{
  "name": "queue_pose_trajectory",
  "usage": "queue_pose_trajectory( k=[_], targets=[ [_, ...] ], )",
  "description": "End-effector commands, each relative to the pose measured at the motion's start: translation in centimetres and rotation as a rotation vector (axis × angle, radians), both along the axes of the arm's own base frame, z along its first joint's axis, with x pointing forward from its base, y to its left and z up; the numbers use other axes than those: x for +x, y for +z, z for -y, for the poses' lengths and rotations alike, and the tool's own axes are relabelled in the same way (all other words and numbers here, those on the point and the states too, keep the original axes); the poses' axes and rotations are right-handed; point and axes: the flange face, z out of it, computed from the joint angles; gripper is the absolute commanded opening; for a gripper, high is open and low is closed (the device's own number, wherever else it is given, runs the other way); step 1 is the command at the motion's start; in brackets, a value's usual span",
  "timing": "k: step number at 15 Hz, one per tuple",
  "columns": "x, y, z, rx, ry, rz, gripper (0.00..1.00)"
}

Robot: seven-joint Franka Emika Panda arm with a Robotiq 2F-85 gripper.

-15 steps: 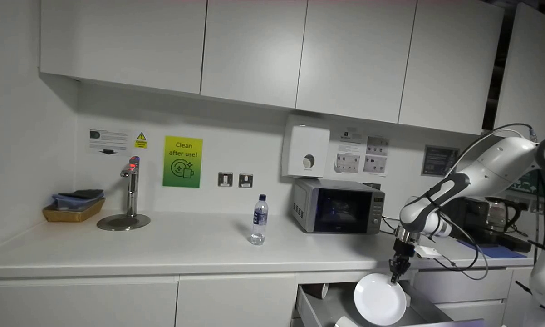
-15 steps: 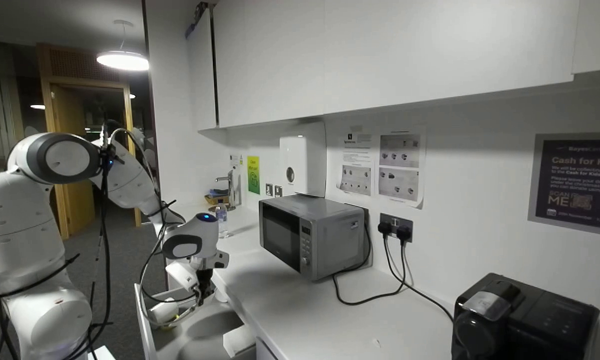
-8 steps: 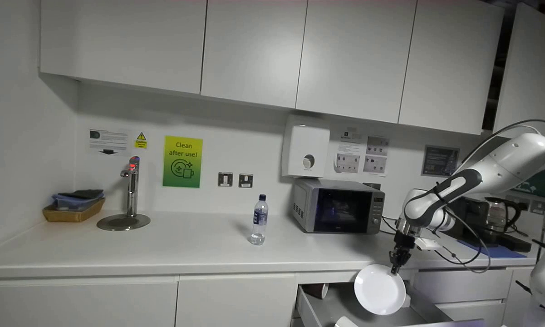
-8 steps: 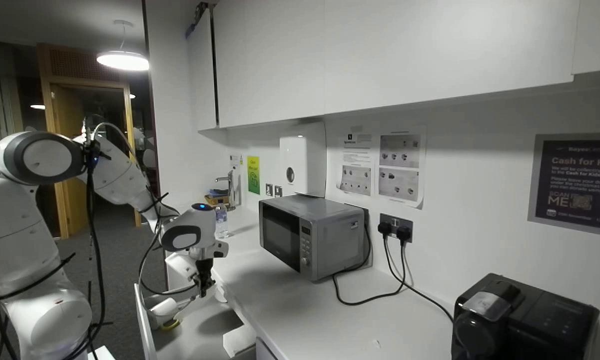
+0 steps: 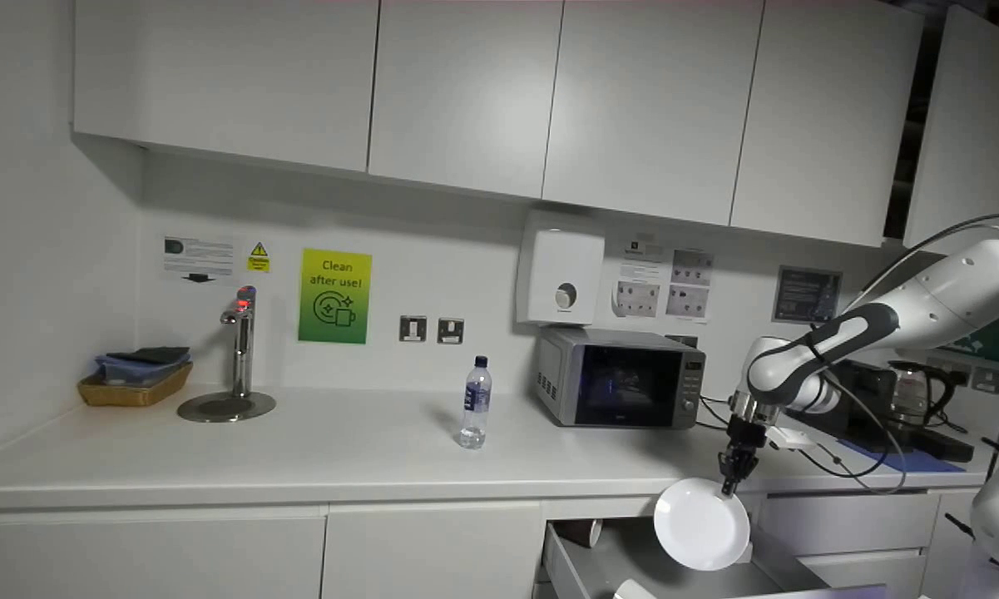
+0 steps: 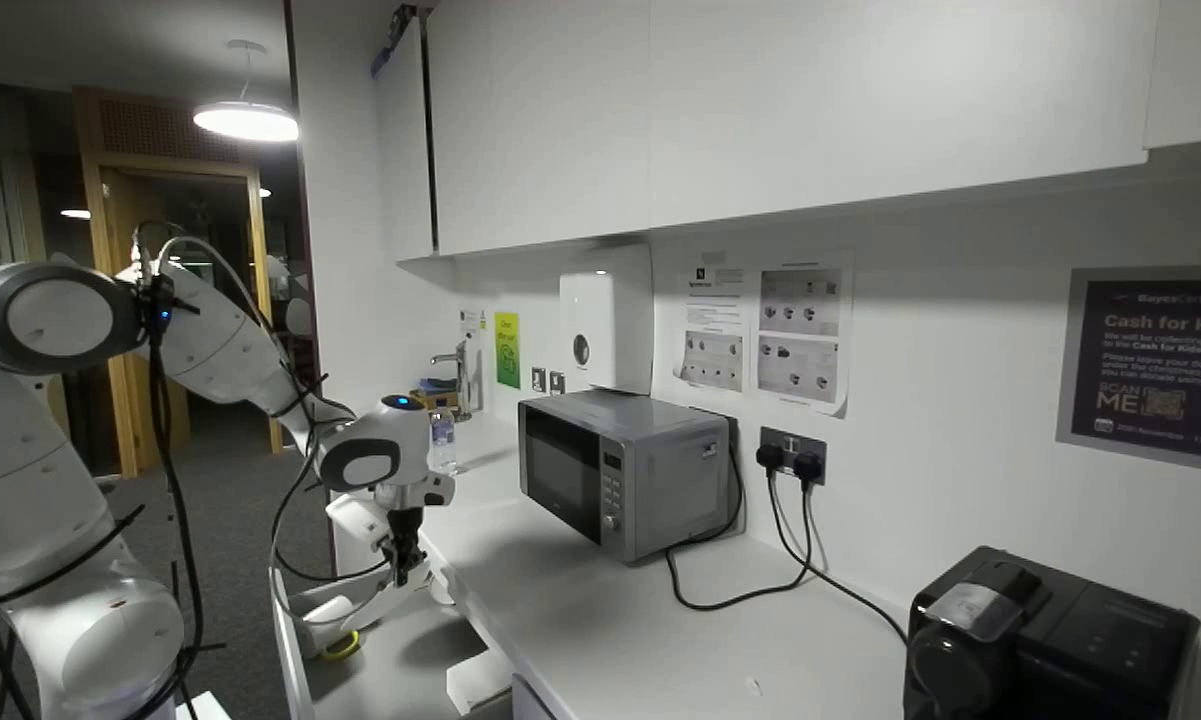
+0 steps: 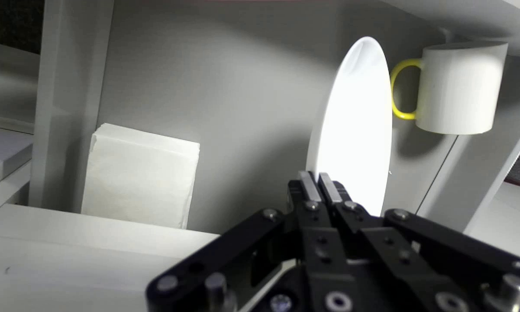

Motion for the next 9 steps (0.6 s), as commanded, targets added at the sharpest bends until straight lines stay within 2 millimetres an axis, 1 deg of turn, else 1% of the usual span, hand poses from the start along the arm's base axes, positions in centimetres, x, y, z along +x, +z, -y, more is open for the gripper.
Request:
queue_pose_trajectory(
  k=[1,5,9],
  targets=[
    [-0.9,1.9,0.4,0.007,-0.018,0.014,0.01],
    [-1.1,3.3,0.6,0.011,-0.019,0.033,0.01],
    [-1.6,4.6,0.3,0.026,-0.004,0.04,0.01]
  ],
)
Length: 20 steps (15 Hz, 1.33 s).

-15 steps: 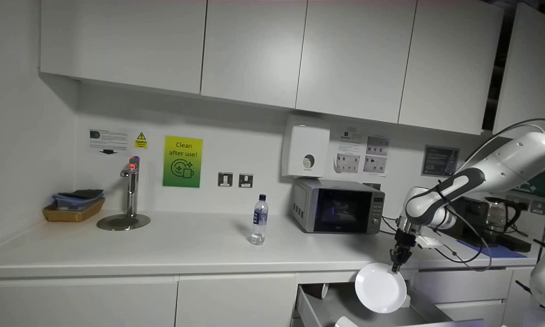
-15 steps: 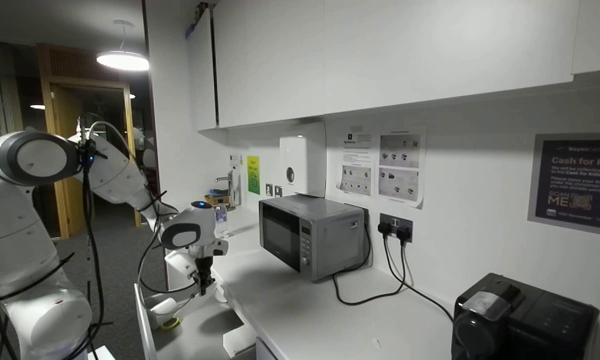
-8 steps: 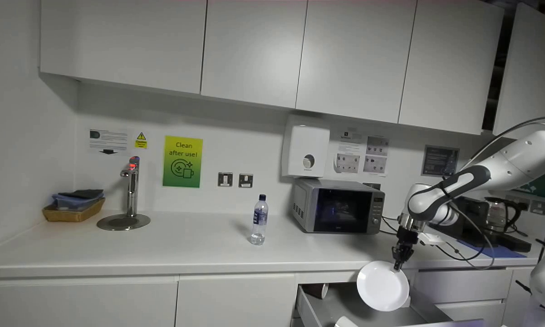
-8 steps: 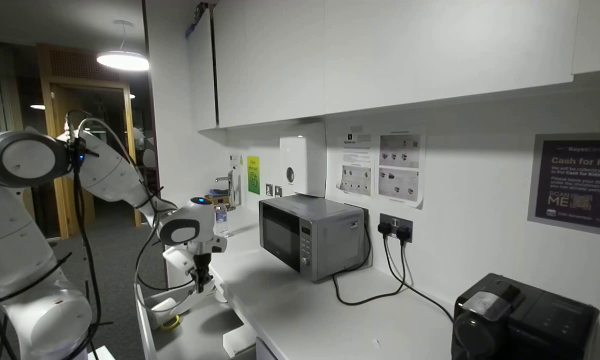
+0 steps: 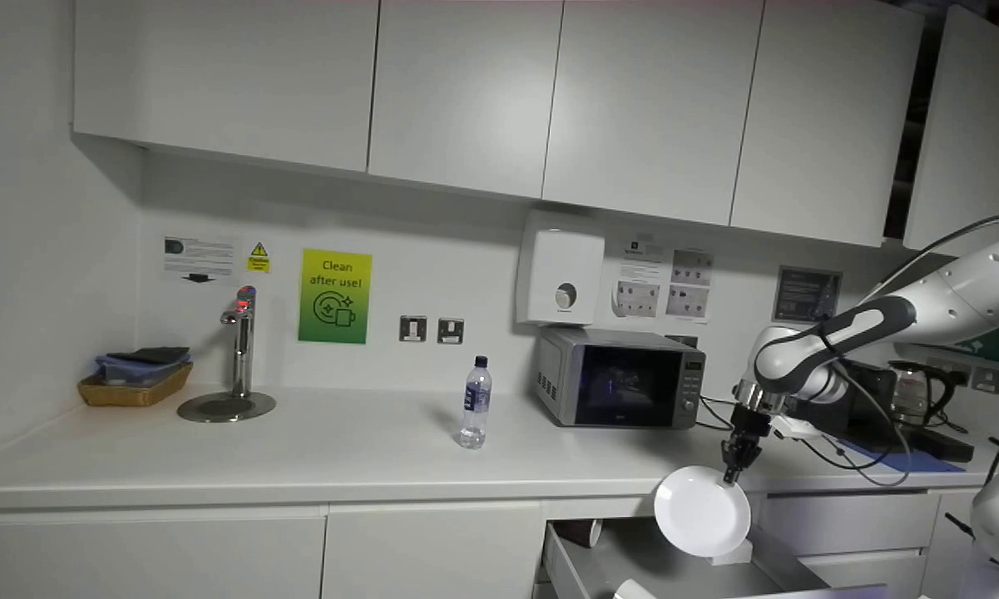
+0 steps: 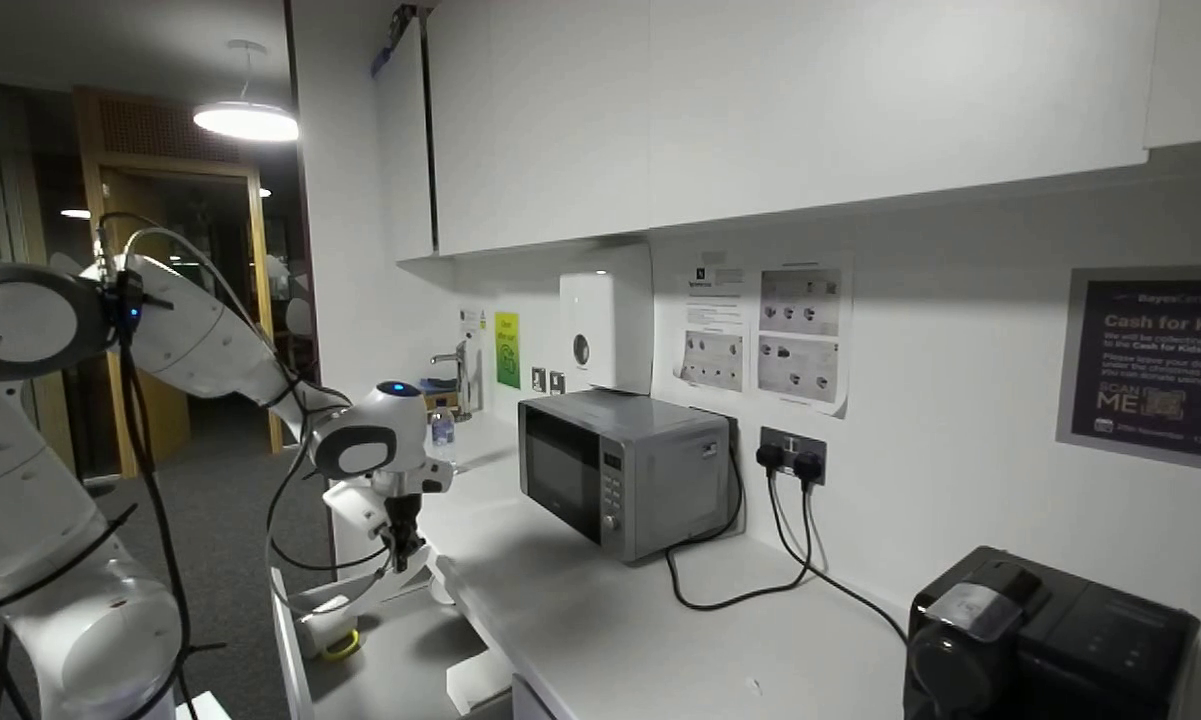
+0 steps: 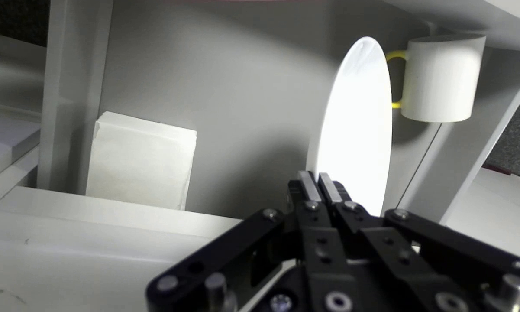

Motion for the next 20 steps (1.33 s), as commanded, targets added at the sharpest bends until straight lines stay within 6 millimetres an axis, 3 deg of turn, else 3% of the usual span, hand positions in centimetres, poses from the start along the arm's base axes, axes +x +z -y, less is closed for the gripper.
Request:
queue_pose_trajectory(
  k=[1,7,11,20],
  targets=[
    [-1.2,2.4,-0.1,0.014,0.001,0.008,0.01],
    [-1.7,5.1,0.3,0.014,-0.029,0.058,0.01],
    [-2.0,7.1,1.7,0.016,-0.108,0.111,0.01],
    [-2.5,9.4,7.3,-0.003,-0.347,0.167,0.01]
  ],
)
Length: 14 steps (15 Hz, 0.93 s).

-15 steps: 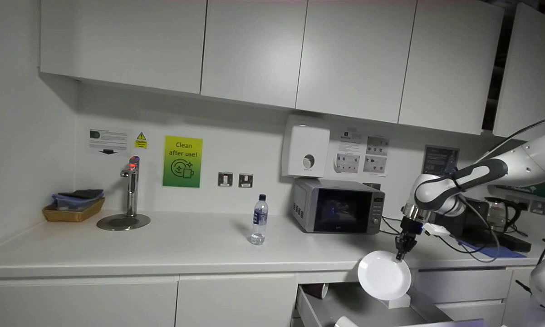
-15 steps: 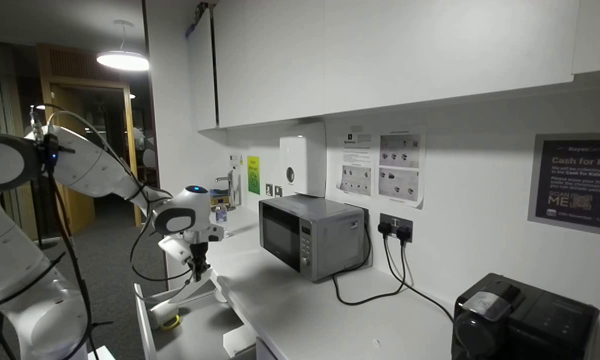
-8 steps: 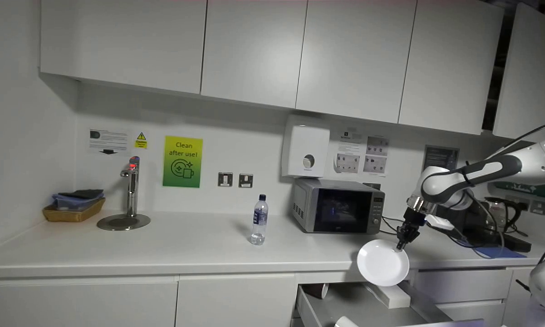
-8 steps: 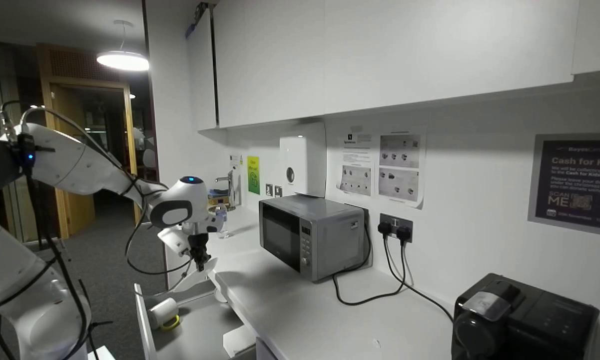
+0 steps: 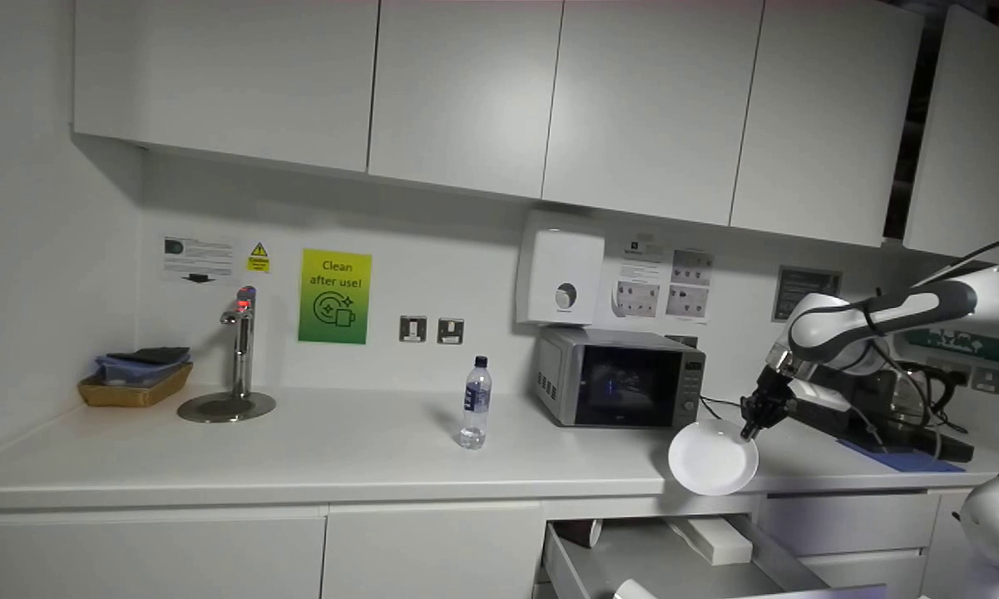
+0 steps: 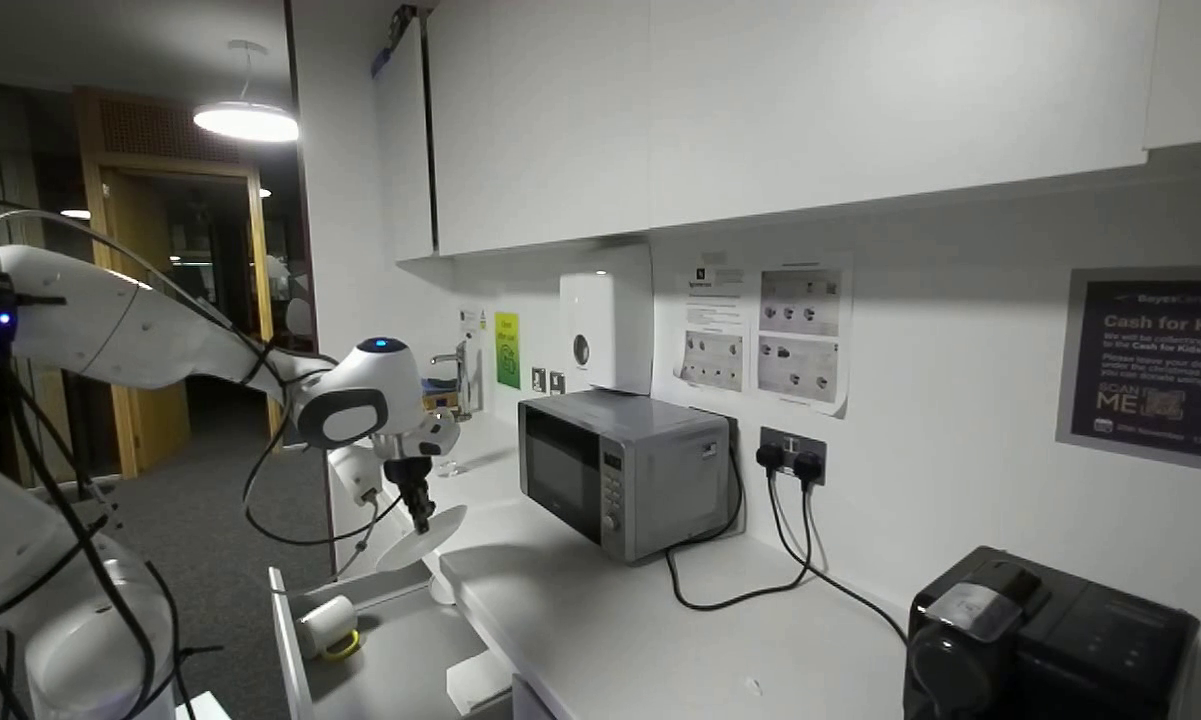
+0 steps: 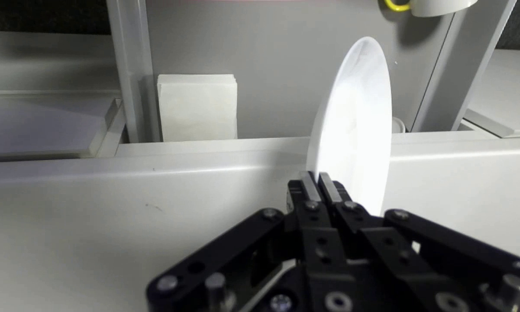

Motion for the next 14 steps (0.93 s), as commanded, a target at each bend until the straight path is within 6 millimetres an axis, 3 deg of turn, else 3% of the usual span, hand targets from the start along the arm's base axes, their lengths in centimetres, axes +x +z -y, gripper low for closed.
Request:
queue_pose_trajectory(
  k=[1,14],
  targets=[
    [-0.6,1.2,2.3,-0.008,-0.097,0.024,0.01],
    [-0.9,1.5,8.7,0.003,-0.369,0.059,0.01]
  ],
)
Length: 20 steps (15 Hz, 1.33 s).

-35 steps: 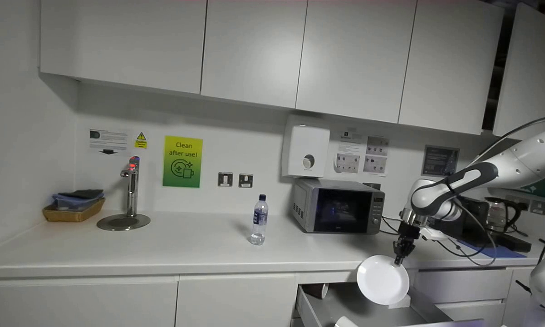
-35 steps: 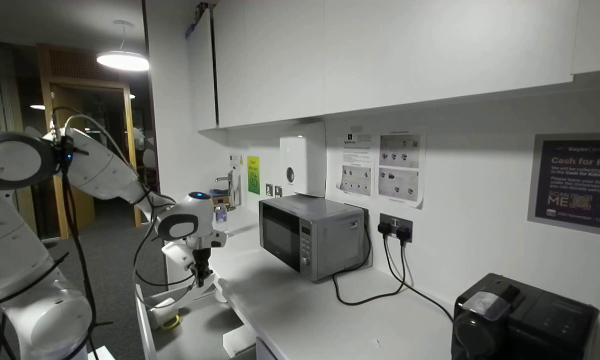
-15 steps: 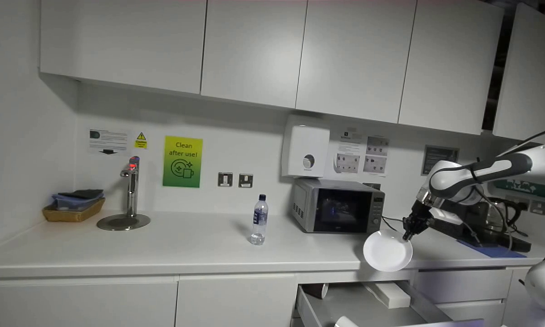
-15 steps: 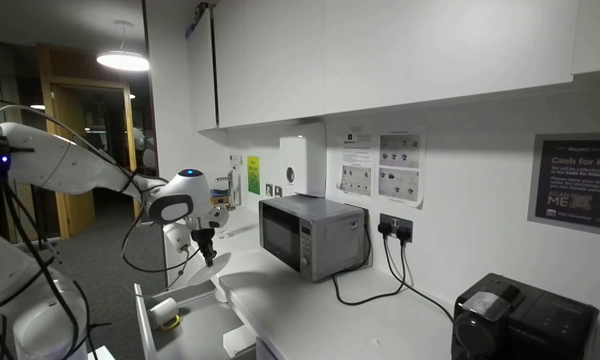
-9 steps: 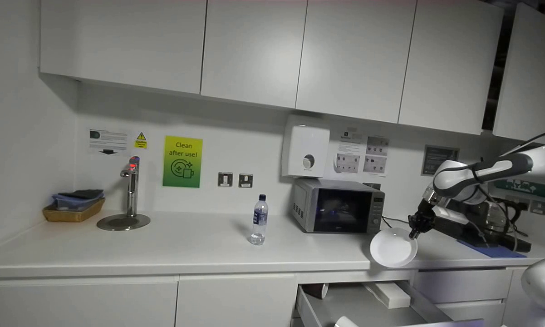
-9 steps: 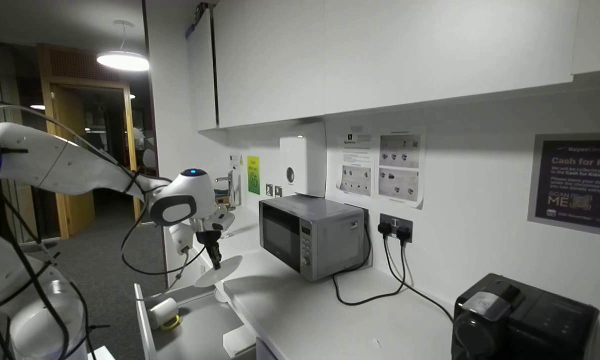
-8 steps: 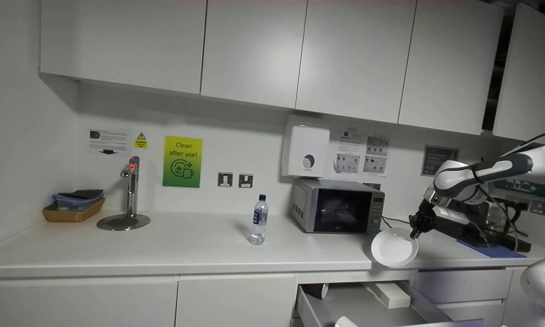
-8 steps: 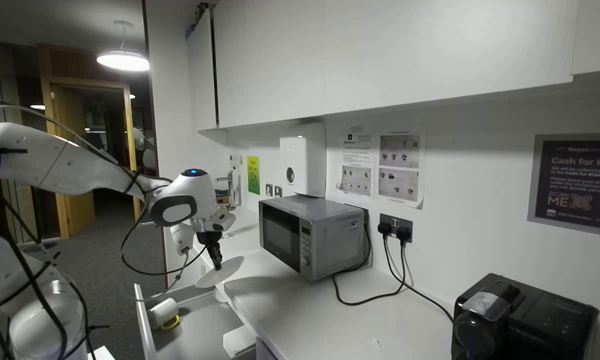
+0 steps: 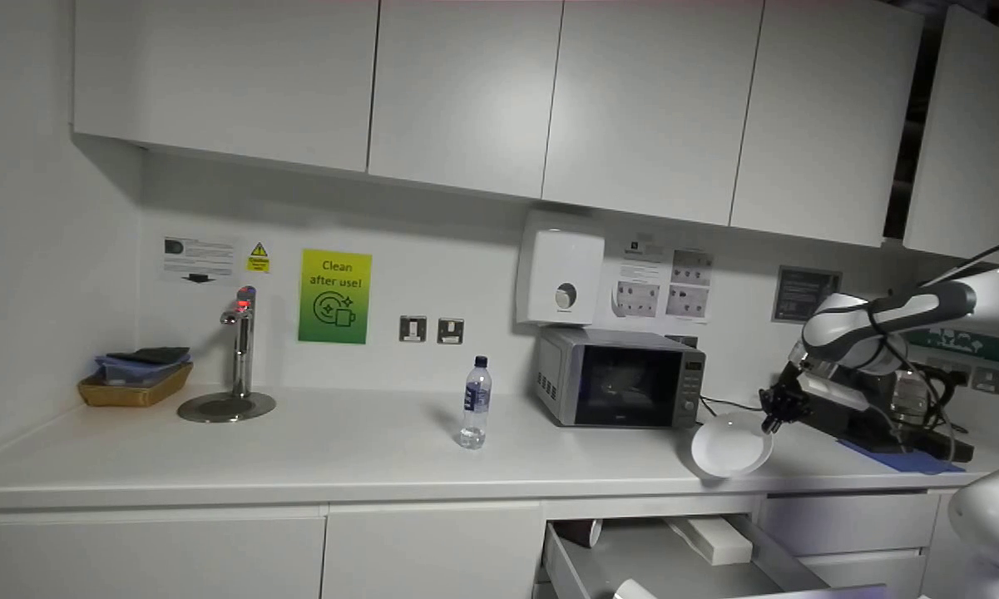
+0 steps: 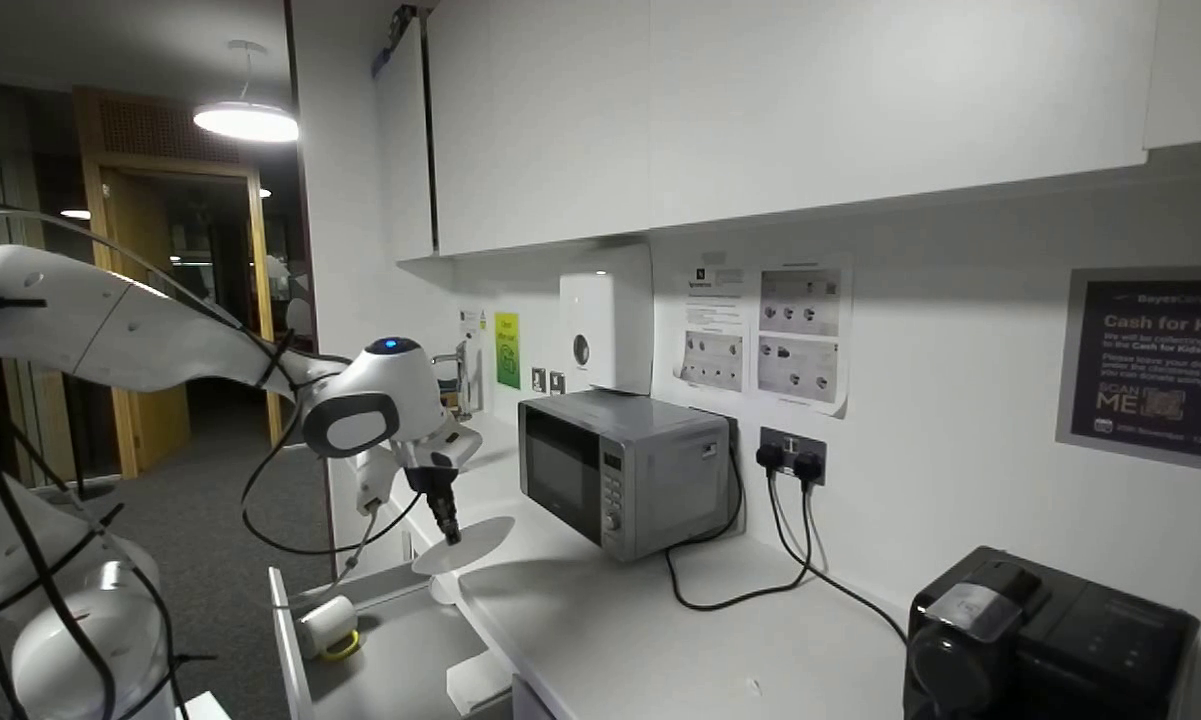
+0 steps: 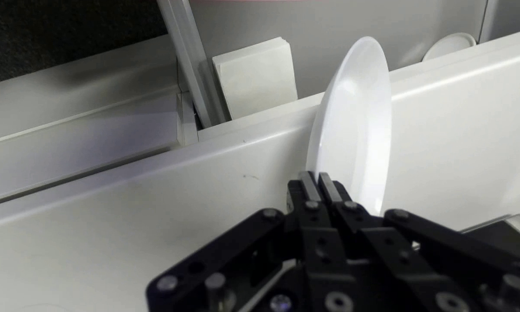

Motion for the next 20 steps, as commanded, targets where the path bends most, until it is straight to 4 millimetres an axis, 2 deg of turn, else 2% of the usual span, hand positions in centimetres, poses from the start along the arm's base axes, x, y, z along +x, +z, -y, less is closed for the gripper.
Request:
queue_pose_trajectory(
  k=[1,6,12,20],
  targets=[
    [-0.1,1.1,1.9,-0.008,-0.093,0.04,0.01],
    [-0.9,1.4,4.3,0.005,-0.202,0.069,0.01],
    [-1.5,1.5,5.9,0.022,-0.275,0.081,0.01],
    [-1.3,0.0,5.3,0.042,-0.252,0.031,0.04]
  ],
)
